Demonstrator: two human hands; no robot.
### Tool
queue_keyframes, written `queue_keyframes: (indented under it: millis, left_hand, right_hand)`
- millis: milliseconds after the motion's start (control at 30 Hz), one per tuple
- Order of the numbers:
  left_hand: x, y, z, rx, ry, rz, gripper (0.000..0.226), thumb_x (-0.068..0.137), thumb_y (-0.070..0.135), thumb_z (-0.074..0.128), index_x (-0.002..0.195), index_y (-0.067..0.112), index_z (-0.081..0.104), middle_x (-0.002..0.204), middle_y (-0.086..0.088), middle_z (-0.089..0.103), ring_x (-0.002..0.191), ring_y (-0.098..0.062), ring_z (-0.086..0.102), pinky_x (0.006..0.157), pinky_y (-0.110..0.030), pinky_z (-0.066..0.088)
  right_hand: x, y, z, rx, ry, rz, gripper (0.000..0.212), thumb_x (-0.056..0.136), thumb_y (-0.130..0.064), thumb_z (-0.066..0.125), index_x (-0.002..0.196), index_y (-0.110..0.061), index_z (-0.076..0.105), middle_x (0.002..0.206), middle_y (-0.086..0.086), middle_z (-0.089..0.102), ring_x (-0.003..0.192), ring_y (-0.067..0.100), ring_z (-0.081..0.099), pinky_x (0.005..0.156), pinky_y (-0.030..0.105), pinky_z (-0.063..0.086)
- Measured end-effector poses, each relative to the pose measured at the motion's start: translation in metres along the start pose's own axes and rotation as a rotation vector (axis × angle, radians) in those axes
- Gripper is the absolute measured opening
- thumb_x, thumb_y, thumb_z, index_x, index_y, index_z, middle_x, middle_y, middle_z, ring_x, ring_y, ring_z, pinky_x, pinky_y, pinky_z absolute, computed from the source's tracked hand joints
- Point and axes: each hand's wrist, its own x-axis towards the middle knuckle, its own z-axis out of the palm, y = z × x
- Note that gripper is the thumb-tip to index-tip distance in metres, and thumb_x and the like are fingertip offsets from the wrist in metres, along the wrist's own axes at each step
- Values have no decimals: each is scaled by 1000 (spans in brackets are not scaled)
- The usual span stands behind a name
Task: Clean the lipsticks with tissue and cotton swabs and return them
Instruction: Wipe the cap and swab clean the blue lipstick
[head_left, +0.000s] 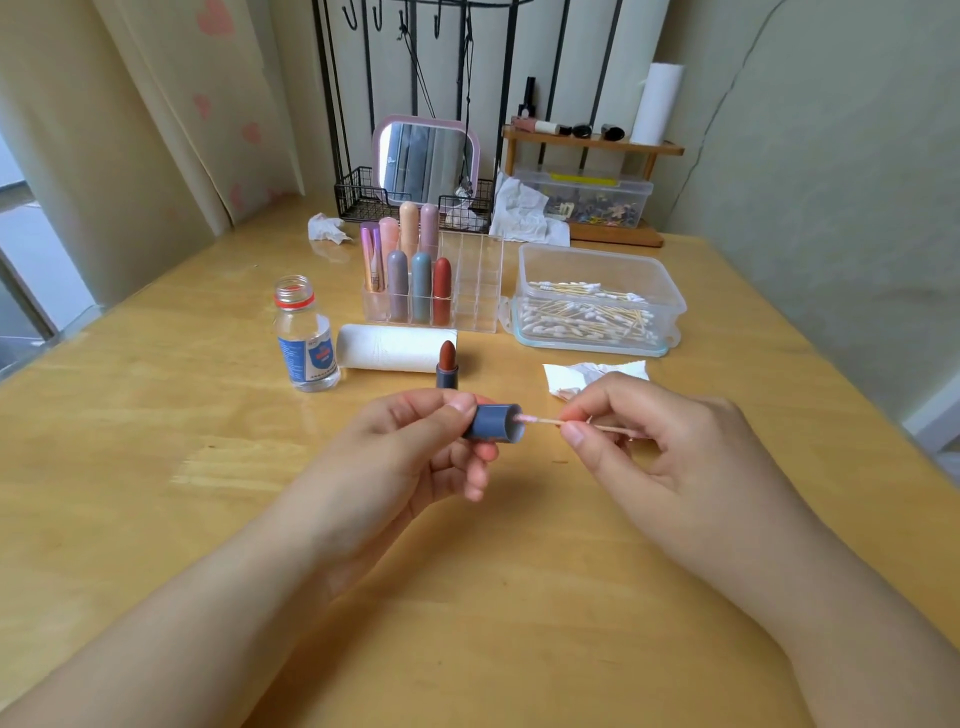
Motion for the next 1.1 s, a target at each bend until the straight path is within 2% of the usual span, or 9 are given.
queue_keyframes:
  millis: [67, 133, 233, 433, 600, 700, 833, 1000, 1100]
  left_hand:
    - [0, -1, -1, 48, -11, 38, 23, 86, 21, 62, 92, 0, 66, 68, -8, 59, 55, -15, 51, 57, -20, 49]
    - [0, -3, -2, 72, -11, 86, 23, 84, 21, 58, 93, 2, 66, 71, -8, 60, 57, -14, 51, 59, -20, 49]
    - [3, -6, -4, 77, 10, 124, 27, 81, 22, 52, 93, 3, 67, 75, -11, 61, 57, -13, 52, 60, -21, 50]
    - [4, -7, -4, 146, -3, 138, 28, 82, 24, 51, 91, 4, 68, 71, -8, 60, 57, -12, 50, 59, -20, 48]
    - [5, -9, -5, 139, 11, 147, 28, 81, 25, 51, 91, 4, 67, 66, -5, 59, 55, -12, 49, 59, -19, 48]
    - [5, -8, -4, 175, -2, 146, 29, 81, 26, 51, 90, 5, 68, 67, -5, 58, 56, -12, 49, 59, -19, 46]
    - [5, -8, -5, 183, 25, 168, 26, 81, 26, 51, 87, 9, 70, 67, -6, 57, 56, -12, 48, 59, -19, 46]
    - [5, -9, -3, 215, 15, 184, 27, 81, 26, 50, 88, 7, 68, 68, -6, 58, 55, -11, 48, 58, -19, 45]
    - [5, -7, -5, 203, 30, 189, 26, 81, 26, 50, 86, 10, 70, 66, -6, 57, 55, -11, 47, 58, -19, 44]
  right_hand:
    - [0, 1, 1, -87, 67, -50, 11, 83, -35, 52, 78, -28, 60, 54, -2, 53, 58, 17, 48, 55, 28, 40]
    - [0, 1, 3, -150, 98, -96, 16, 81, -33, 52, 72, -24, 62, 49, -9, 43, 57, 13, 44, 56, 19, 38]
    - [-1, -1, 4, -125, 44, -189, 17, 81, -29, 53, 70, -21, 64, 51, -17, 29, 55, 8, 39, 64, 7, 32]
    - [1, 3, 5, -258, 126, -248, 17, 83, -22, 55, 72, -15, 65, 52, -10, 40, 57, 14, 39, 64, 18, 33]
    - [-1, 0, 6, -153, 55, -291, 18, 83, -23, 55, 70, -16, 65, 53, -15, 33, 56, 12, 38, 68, 8, 32]
    - [0, 2, 6, -220, 144, -275, 16, 84, -19, 57, 71, -13, 65, 51, -9, 38, 54, 13, 37, 64, 18, 33]
    - [-2, 1, 8, -224, 82, -275, 16, 82, -17, 56, 68, -13, 63, 49, -6, 39, 52, 17, 38, 67, 6, 30]
    - [0, 2, 8, -218, 160, -269, 17, 83, -18, 57, 71, -12, 66, 50, -2, 46, 54, 17, 40, 64, 15, 35]
    - [-1, 2, 10, -224, 111, -248, 16, 82, -20, 55, 68, -15, 63, 49, -9, 37, 52, 17, 39, 68, 5, 30]
